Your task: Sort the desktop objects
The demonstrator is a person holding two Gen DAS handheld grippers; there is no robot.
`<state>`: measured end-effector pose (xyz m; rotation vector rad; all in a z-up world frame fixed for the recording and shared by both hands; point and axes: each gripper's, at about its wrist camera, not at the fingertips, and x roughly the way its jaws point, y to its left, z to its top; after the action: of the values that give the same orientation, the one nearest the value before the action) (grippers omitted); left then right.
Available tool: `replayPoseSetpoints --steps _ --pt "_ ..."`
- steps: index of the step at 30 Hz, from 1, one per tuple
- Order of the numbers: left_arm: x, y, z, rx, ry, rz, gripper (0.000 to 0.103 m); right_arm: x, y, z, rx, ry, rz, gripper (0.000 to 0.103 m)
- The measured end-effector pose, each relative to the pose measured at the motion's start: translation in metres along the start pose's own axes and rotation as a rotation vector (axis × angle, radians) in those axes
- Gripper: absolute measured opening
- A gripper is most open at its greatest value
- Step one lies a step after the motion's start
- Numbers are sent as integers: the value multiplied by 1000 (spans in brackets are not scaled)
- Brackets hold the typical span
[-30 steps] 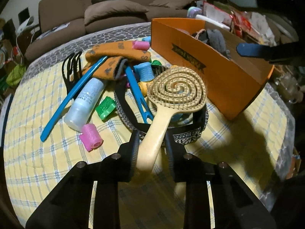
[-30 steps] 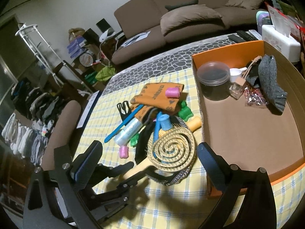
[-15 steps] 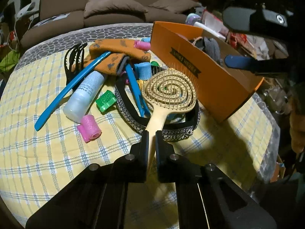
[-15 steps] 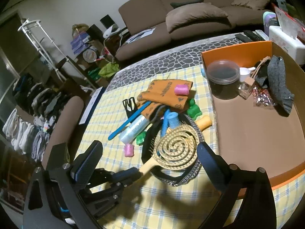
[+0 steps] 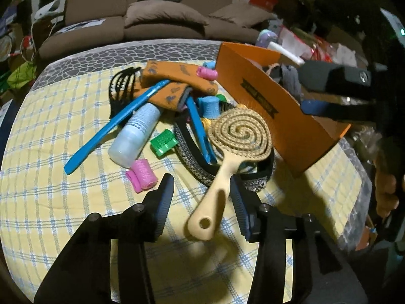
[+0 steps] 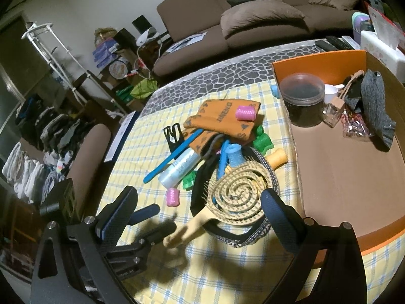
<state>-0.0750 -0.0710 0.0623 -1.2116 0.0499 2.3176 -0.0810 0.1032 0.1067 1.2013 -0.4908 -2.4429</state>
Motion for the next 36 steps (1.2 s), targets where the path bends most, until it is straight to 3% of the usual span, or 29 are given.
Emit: replayPoseSetpoints --steps 7,12,21,25,36 --pt "-3 35 1 -115 -9 67 42 3 2 0 -5 3 3 97" --pt "6 54 -4 -154 23 116 36 12 8 -1 -22 19 6 85" --pt "28 40 1 -114 44 146 36 24 14 -4 -38 43 1 77" --pt "45 43 2 -119 74 169 25 28 17 -4 -47 49 -3 76" --pt "22 61 3 -212 41 130 19 53 46 3 -190 63 -73 73"
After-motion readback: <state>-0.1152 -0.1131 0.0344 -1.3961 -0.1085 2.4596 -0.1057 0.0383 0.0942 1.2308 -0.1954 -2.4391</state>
